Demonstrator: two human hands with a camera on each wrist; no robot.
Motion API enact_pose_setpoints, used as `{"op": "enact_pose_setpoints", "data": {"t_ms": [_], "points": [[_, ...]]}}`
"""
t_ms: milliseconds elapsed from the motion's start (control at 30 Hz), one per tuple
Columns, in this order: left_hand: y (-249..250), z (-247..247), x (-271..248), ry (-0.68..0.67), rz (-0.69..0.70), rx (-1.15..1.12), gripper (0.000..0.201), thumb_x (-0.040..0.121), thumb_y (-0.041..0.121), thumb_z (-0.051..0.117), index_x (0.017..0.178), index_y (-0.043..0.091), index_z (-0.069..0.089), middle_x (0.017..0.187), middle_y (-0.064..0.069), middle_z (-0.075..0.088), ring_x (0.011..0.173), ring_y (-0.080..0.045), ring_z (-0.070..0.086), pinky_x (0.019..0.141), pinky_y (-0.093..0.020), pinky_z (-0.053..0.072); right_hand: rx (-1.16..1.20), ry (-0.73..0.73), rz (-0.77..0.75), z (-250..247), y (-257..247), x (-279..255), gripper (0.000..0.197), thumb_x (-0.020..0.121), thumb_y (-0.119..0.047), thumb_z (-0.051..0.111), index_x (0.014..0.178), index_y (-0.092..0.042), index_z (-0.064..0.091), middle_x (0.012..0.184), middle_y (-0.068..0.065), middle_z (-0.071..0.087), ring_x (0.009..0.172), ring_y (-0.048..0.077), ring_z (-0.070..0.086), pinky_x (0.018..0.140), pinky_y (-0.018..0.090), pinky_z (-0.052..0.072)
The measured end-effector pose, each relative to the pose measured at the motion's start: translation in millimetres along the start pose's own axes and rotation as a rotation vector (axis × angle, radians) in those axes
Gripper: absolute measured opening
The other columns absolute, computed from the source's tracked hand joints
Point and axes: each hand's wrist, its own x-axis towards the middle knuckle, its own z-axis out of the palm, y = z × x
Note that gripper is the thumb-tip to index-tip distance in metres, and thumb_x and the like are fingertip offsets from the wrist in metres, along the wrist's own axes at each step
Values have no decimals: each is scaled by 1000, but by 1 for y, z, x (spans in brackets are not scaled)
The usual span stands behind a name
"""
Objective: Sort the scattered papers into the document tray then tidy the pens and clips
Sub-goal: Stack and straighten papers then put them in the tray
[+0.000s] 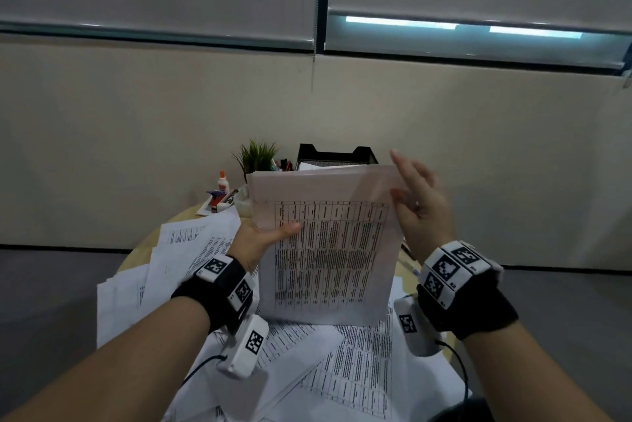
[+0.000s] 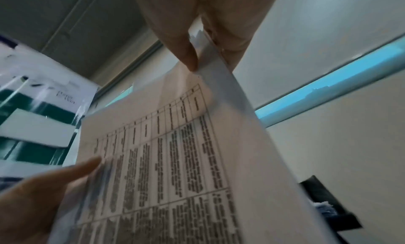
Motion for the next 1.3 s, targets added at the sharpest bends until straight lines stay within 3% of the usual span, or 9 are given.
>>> {"op": "enact_pose_setpoints", "data": {"t_ms": [200,267,367,467,567,867,1067,1167,1300], "points": [[2,2,1,-36,-12,-3,85,33,52,88,106,13,68,100,-1,74,99,-16,68,94,-39,49,-31,117,-13,0,5,3,36,85,6,60,113,-15,66,130,6,36,103,-31,33,82,-8,30],[5,4,0,-55,-13,5,88,30,56,88,105,14,67,99,0,74,98,-14,69,91,-36,50,-12,140,8,-1,0,5,22,85,3,62,101,-10,68,131,8,37,108,-22,36,82,-9,30],[9,6,0,-44,-45,17,59,56,34,85,107,13,66,101,-3,73,100,-17,67,97,-42,48,4,146,39,0,-1,8,16,85,-8,66,100,-13,64,129,6,45,107,-1,48,91,4,40],[4,5,2,13,-92,24,34,71,13,75,104,11,65,103,-5,70,104,-22,64,101,-46,44,304,21,349,5,13,0,38,77,-32,74,107,-29,53,113,0,63,99,16,65,86,38,55],[-12,8,-3,51,-120,49,29,70,10,77,96,14,64,98,-5,70,99,-21,64,97,-42,47,410,-166,648,20,34,-27,31,72,-36,78,98,-32,63,98,-6,73,95,17,69,92,49,52],[-16,11,2,198,-69,0,58,61,21,86,110,2,62,104,-10,70,100,-24,64,92,-40,49,600,-26,783,39,25,-47,17,79,-8,72,87,-23,70,88,-1,74,87,19,69,83,36,53],[-59,9,-20,168,-205,154,32,65,14,82,83,2,59,80,-16,65,78,-29,64,76,-40,55,469,-83,959,56,38,-80,22,78,-4,73,99,-2,69,87,5,72,73,16,65,80,37,52],[-85,9,-32,172,-261,240,36,69,11,80,58,13,46,52,3,52,54,-17,52,54,-27,50,323,-155,1047,67,49,-103,35,80,-7,72,111,6,63,95,14,64,66,11,56,76,30,45],[-82,9,-31,172,-232,271,39,73,10,77,54,15,44,48,5,49,48,-11,48,39,-13,43,293,-141,1053,70,53,-99,36,81,-11,72,112,6,63,100,17,65,72,21,57,77,31,46]]}}
